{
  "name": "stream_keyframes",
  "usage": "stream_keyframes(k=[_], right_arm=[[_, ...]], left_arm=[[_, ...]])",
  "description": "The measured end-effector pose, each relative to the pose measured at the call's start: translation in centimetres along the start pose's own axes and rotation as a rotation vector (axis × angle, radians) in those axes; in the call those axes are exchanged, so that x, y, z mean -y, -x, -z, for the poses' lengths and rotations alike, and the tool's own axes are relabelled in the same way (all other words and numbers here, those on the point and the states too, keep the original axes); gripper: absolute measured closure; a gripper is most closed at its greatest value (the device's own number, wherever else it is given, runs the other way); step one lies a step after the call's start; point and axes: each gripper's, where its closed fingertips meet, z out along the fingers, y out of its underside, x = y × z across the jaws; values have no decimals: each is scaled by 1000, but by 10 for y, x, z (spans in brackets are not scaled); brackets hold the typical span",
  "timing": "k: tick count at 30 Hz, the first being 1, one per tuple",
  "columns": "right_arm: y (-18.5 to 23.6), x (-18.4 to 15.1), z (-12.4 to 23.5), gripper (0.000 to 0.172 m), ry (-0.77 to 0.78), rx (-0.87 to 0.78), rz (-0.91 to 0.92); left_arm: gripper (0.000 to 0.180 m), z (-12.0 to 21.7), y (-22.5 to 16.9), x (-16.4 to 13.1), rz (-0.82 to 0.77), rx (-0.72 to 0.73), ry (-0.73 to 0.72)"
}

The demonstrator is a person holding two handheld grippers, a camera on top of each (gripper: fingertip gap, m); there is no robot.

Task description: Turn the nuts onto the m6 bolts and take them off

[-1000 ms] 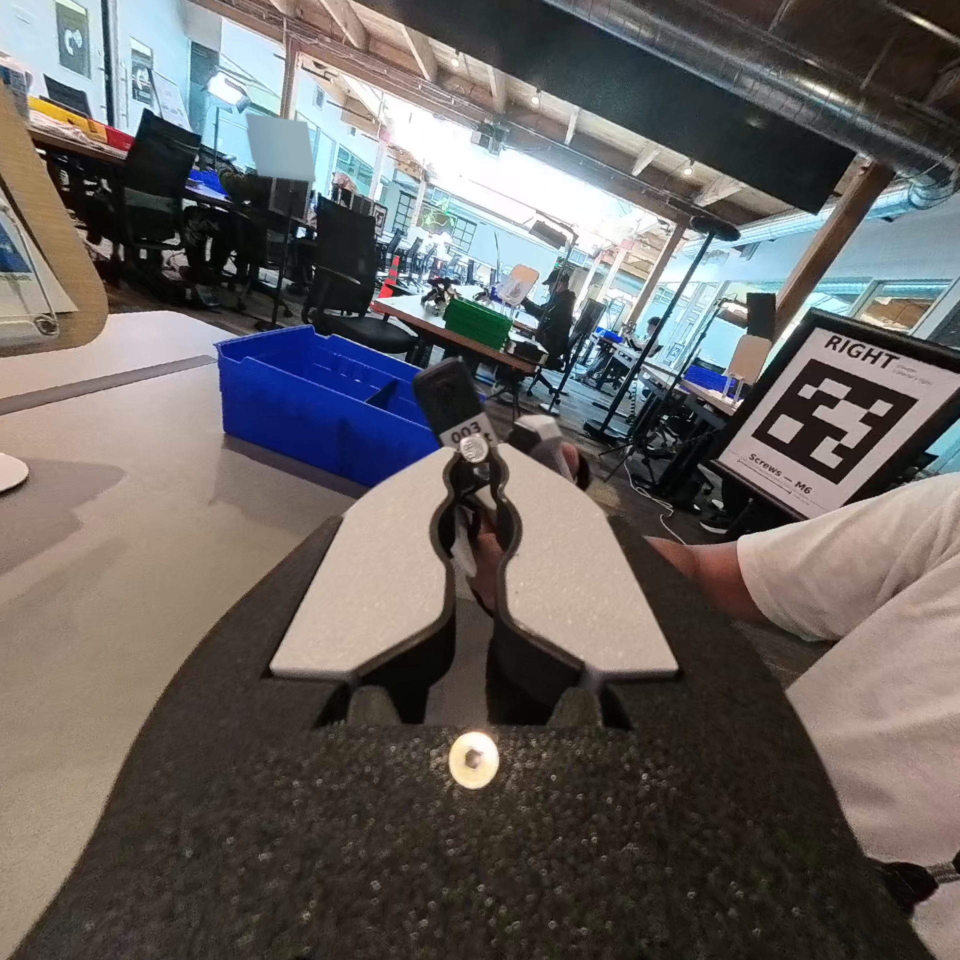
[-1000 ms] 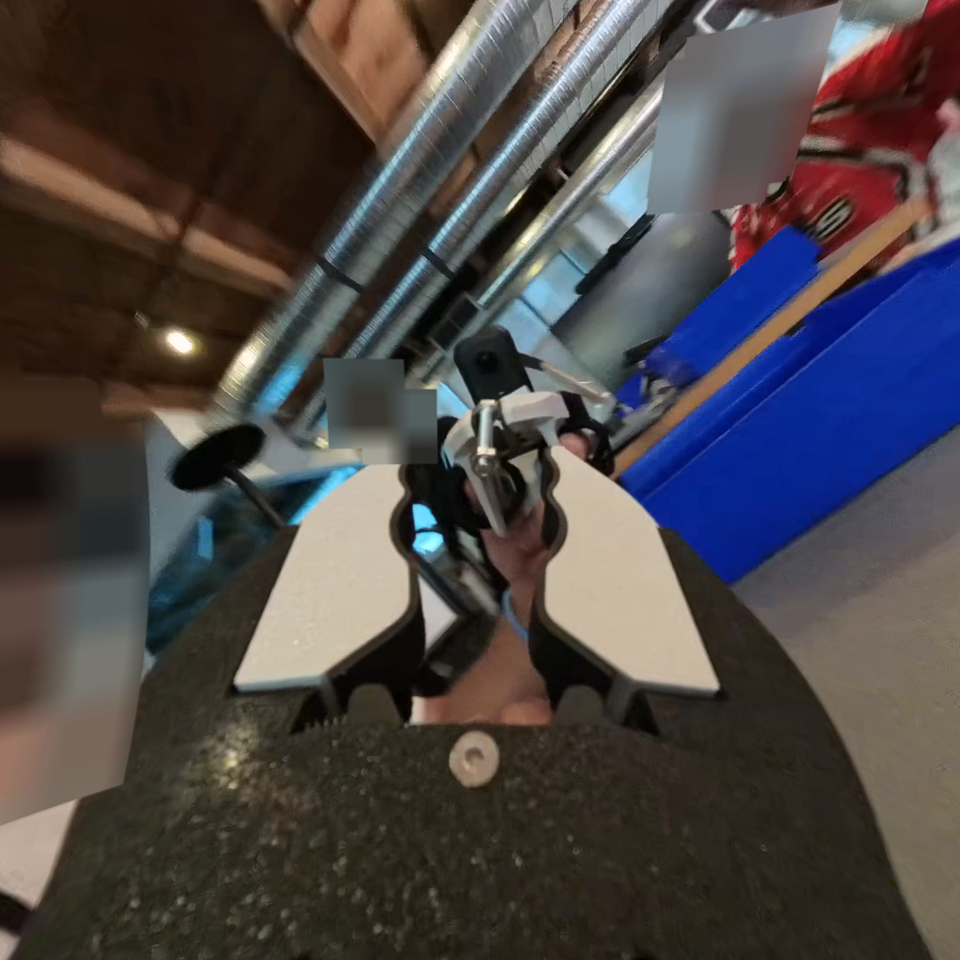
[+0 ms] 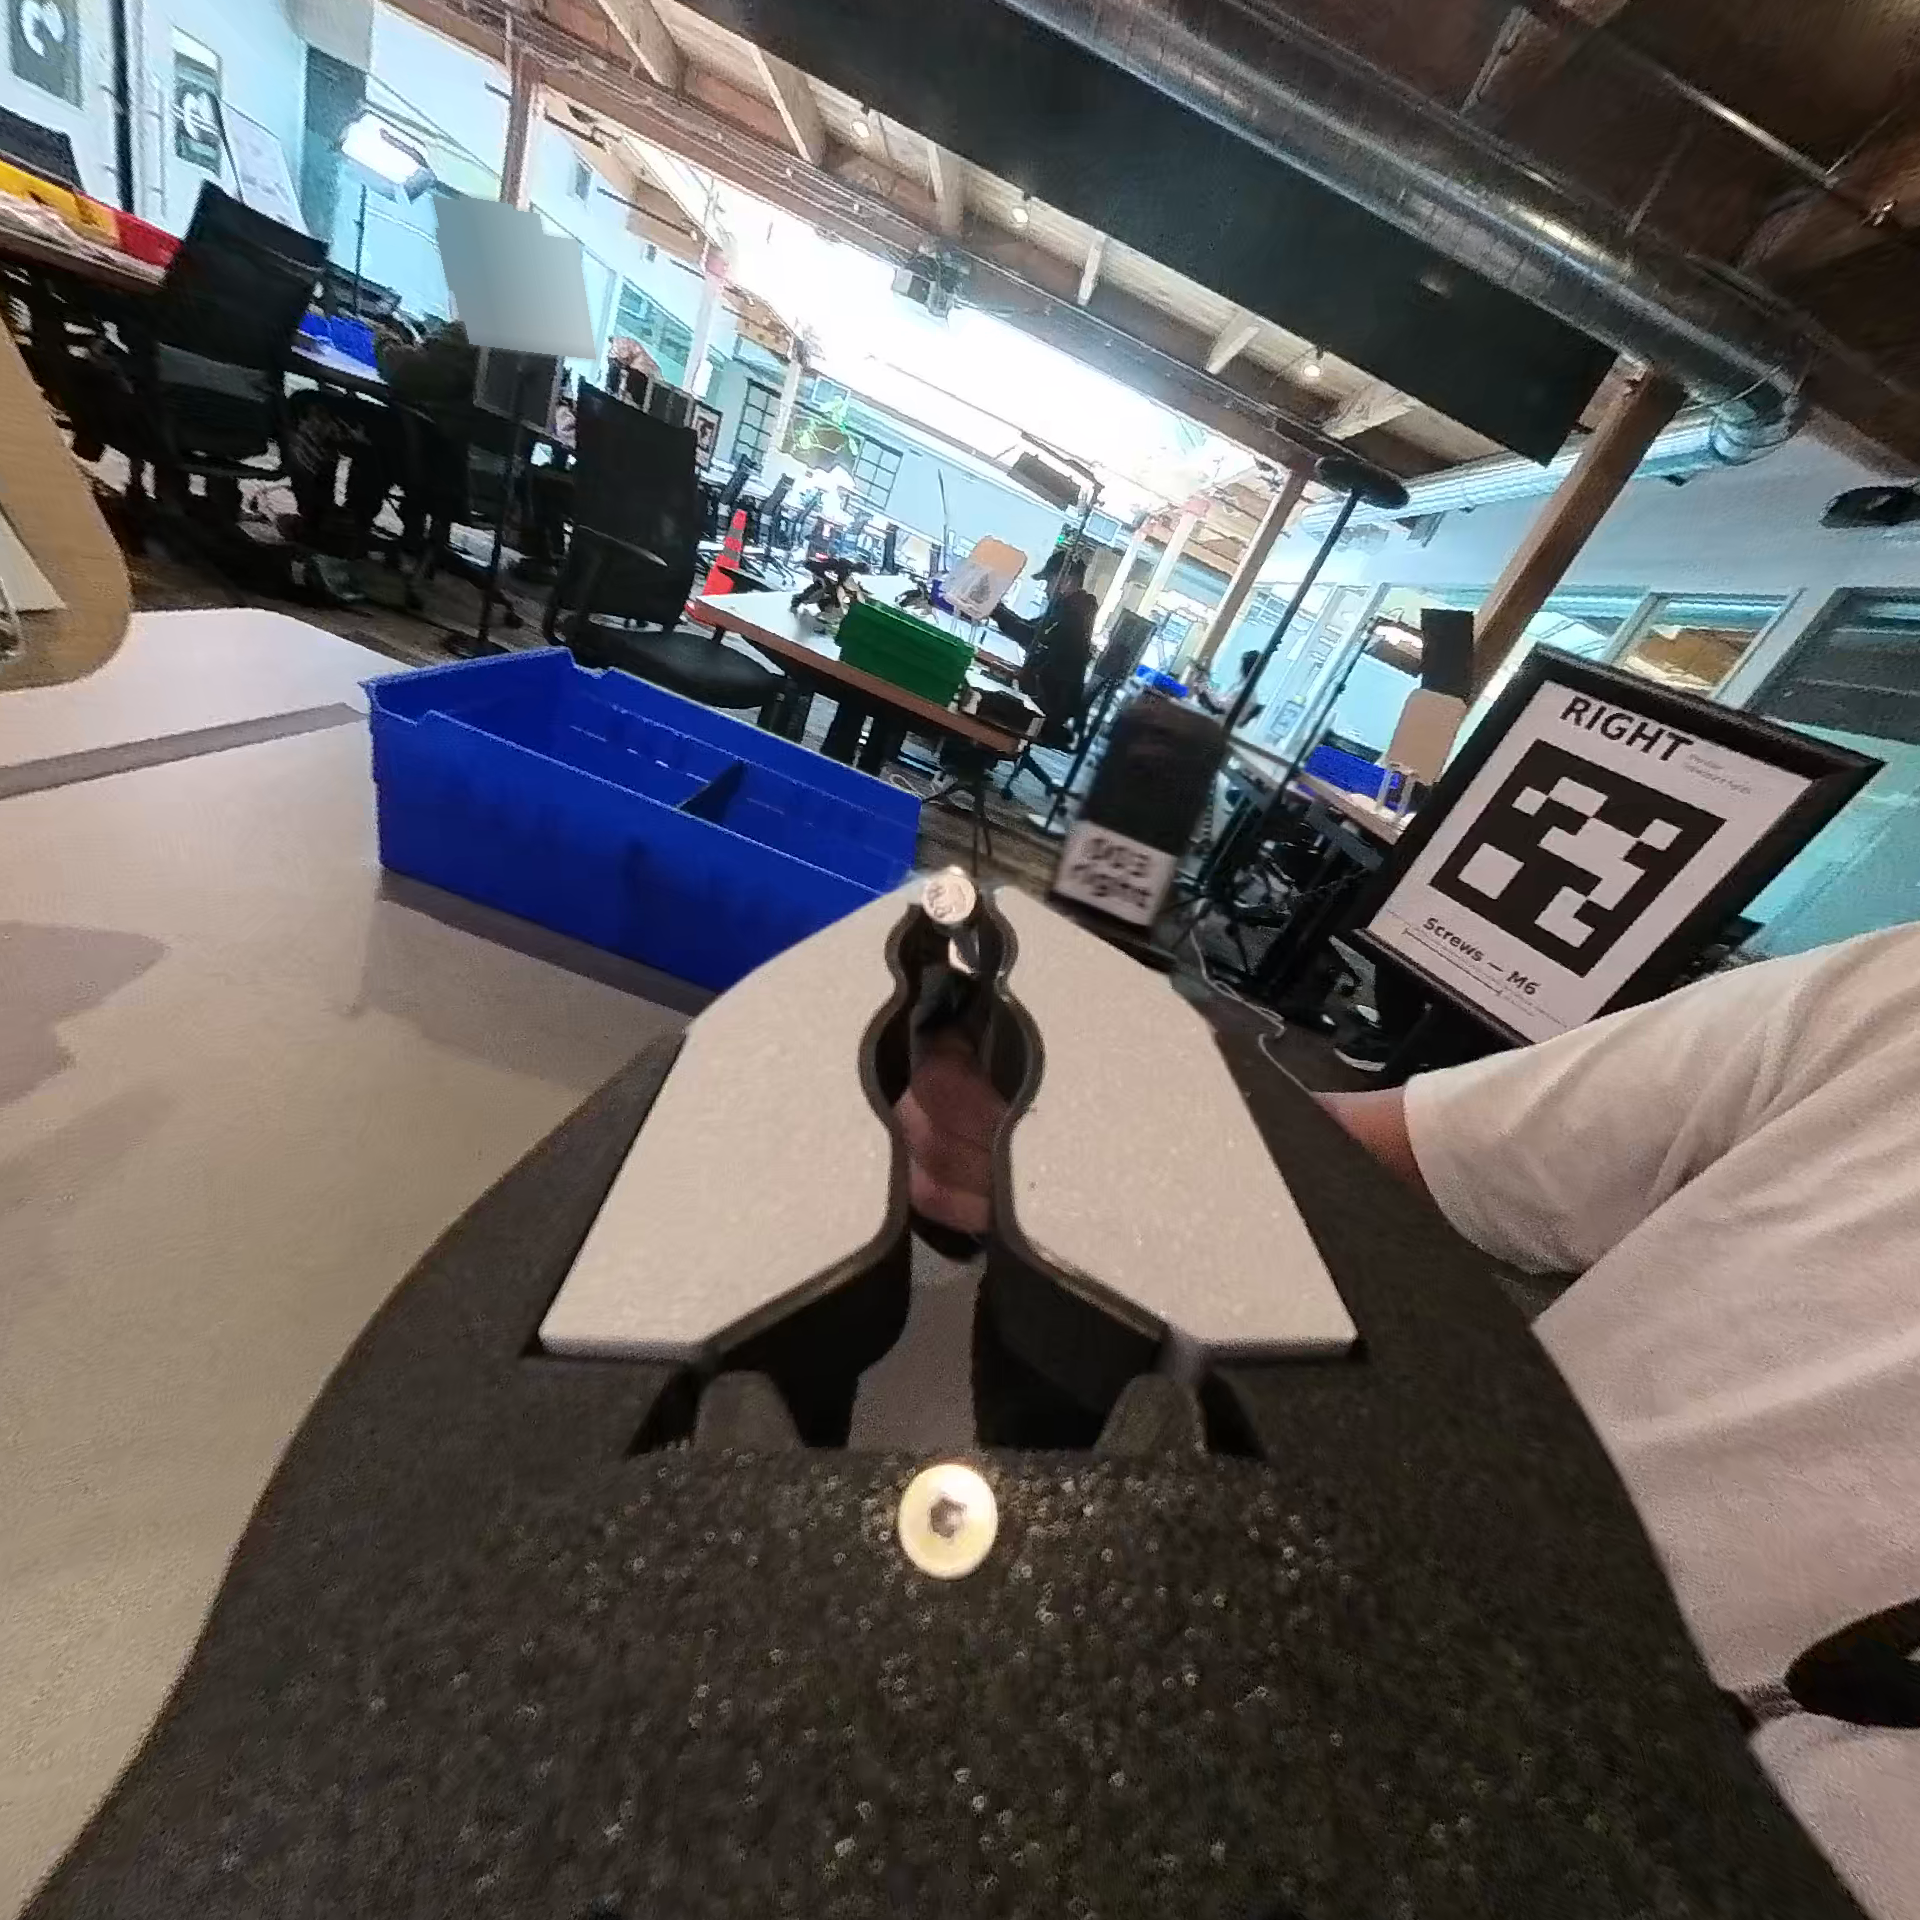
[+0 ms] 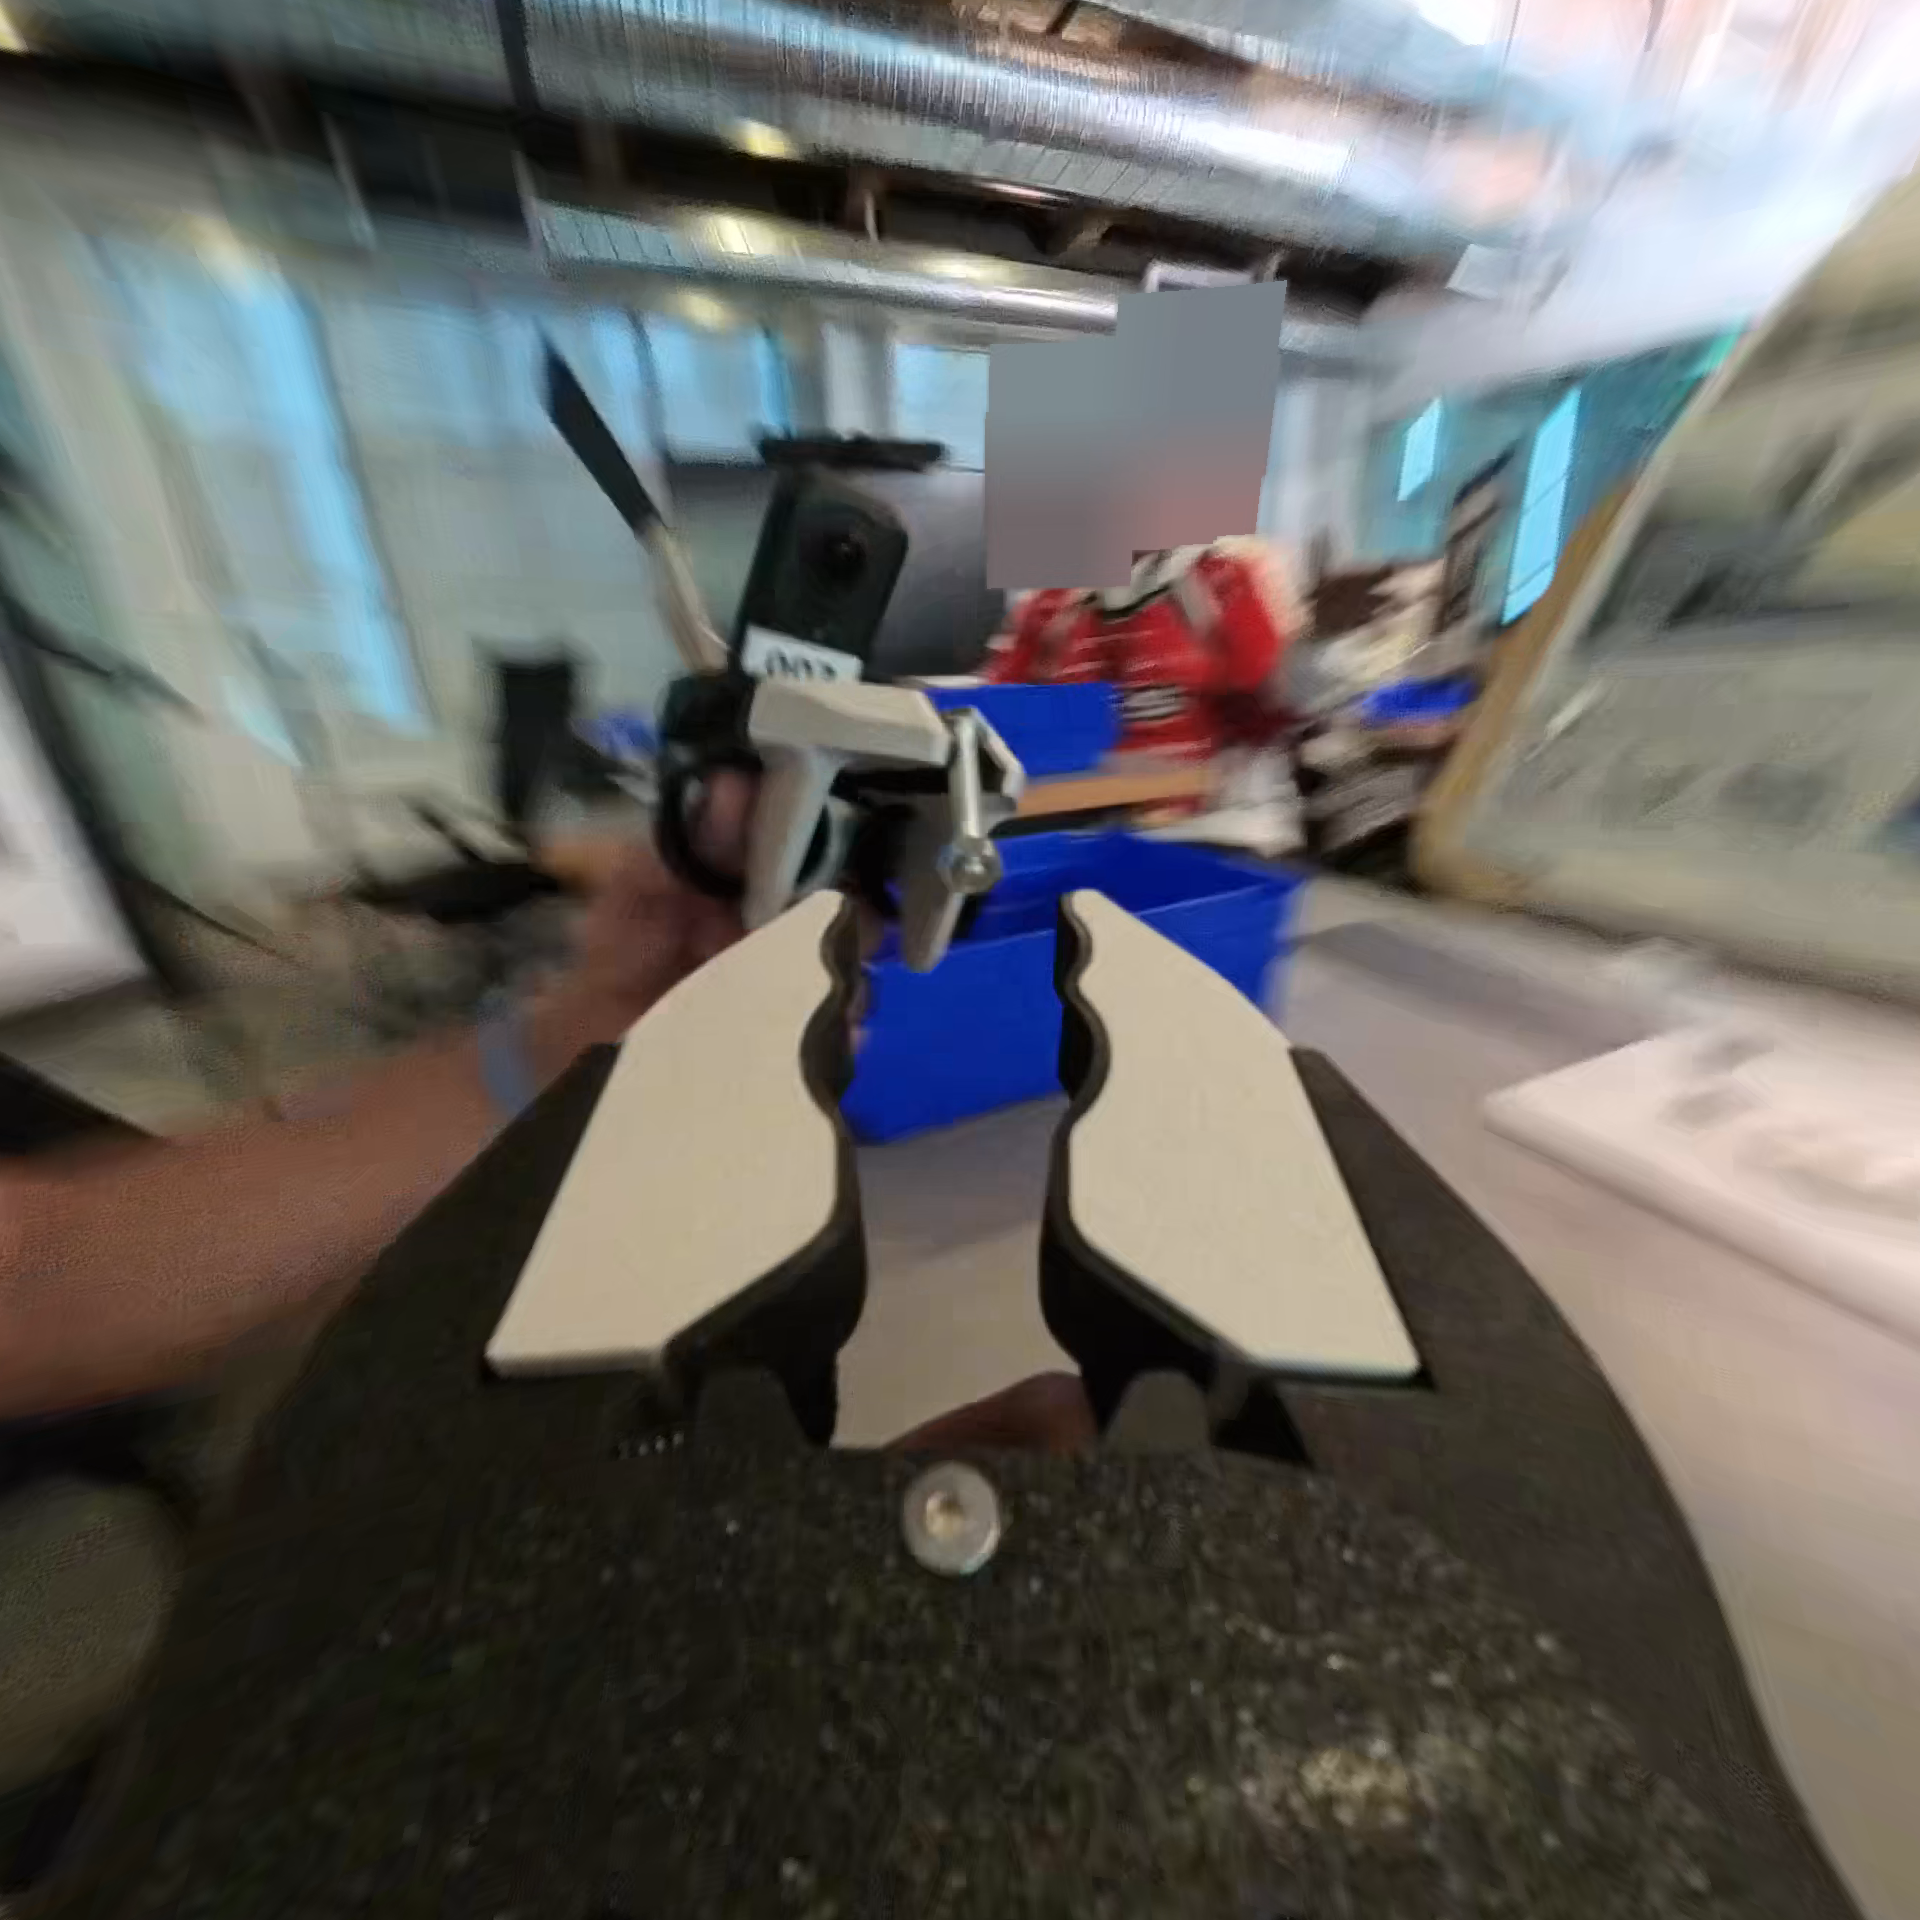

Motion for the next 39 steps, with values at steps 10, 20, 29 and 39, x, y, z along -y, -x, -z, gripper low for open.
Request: stream_keyframes(k=[10,20,29,39], right_arm=[[-4,-1,-6,162,-154,258,-808],[-11,2,4,162,157,-250,814],[-13,3,8,153,255,-423,1416],[-6,22,8,133,-119,247,-583]], left_arm=[[171,0,10,-5,-25,55,21],[171,-5,1,-8,44,-15,39],[171,-6,5,-9,62,-2,29],[171,-1,6,-4,-16,51,35]])
